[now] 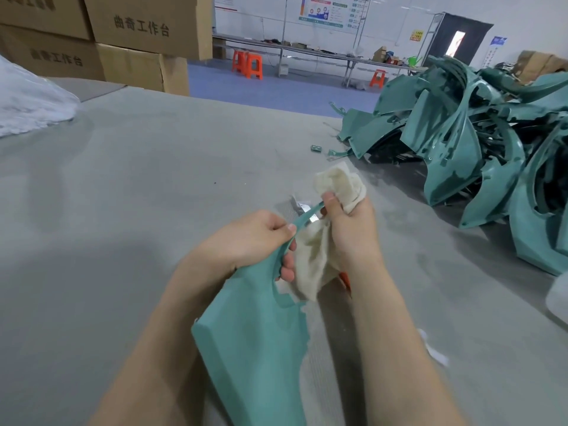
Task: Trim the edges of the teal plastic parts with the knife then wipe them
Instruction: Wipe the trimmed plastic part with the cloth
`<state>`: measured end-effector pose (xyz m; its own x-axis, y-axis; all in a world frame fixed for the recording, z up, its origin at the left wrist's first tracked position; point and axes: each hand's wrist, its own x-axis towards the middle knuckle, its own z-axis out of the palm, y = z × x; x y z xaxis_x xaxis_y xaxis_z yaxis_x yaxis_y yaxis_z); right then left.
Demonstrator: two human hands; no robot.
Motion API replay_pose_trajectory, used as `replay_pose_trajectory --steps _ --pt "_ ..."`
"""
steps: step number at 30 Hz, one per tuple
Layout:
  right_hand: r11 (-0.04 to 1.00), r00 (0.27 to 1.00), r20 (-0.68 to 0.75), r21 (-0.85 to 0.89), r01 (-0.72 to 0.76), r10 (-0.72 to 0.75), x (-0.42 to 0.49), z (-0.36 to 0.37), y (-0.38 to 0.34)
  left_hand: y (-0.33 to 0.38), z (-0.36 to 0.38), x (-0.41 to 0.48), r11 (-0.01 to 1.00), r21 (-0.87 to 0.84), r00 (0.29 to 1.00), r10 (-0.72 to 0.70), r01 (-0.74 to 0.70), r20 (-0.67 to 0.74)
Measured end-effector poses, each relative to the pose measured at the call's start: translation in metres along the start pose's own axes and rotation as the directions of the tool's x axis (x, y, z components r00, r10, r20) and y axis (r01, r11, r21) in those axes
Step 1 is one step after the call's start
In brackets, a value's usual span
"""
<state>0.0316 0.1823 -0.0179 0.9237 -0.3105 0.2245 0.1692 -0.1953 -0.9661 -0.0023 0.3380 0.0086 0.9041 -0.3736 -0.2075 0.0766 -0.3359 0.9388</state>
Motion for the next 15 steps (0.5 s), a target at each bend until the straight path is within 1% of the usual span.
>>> replay_pose_trajectory --steps 2,5,7,9,10,11,12,13,14,15 --pt "0.999 0.998 -0.054 -0.039 -0.017 0.014 0.005 -0.008 0.003 0.001 0.000 -0.002 1.000 0.023 1.000 -0.001 0.001 0.030" --pt "0.991 0.988 -0.081 0.011 -0.131 0.132 0.008 -0.014 0.005 0.004 0.003 -0.002 1.000 0.012 0.999 0.016 -0.017 0.051" --pt "0.972 0.964 -0.136 0.087 -0.216 0.227 0.009 -0.017 0.006 0.006 0.003 -0.004 0.999 -0.032 0.997 0.020 -0.017 0.073" --pt "0.938 0.910 -0.252 0.192 -0.287 0.330 0.011 -0.027 0.006 0.006 -0.004 -0.009 0.994 -0.100 0.995 0.051 -0.042 0.086" --pt "0.924 0.874 -0.316 0.226 -0.308 0.369 0.013 -0.033 0.007 0.006 -0.010 -0.012 0.984 -0.161 0.995 0.085 -0.077 0.049" --pt "0.918 0.847 -0.370 0.257 -0.300 0.381 0.012 -0.040 0.006 0.006 -0.015 -0.012 0.964 -0.236 0.992 0.118 -0.123 -0.035" --pt "0.921 0.841 -0.395 0.280 -0.273 0.369 0.011 -0.044 0.004 0.005 -0.020 -0.010 0.931 -0.319 0.978 0.132 -0.178 -0.163" --pt "0.926 0.860 -0.381 0.294 -0.235 0.339 0.009 -0.044 0.000 0.004 -0.023 -0.007 0.884 -0.398 0.945 0.122 -0.243 -0.304" --pt "0.932 0.896 -0.328 0.300 -0.201 0.299 0.008 -0.040 -0.005 0.003 -0.025 -0.003 0.833 -0.458 0.899 0.102 -0.311 -0.427" --pt "0.931 0.931 -0.248 0.314 -0.184 0.267 0.004 -0.034 -0.012 0.002 -0.025 0.001 0.783 -0.494 0.852 0.085 -0.378 -0.517"
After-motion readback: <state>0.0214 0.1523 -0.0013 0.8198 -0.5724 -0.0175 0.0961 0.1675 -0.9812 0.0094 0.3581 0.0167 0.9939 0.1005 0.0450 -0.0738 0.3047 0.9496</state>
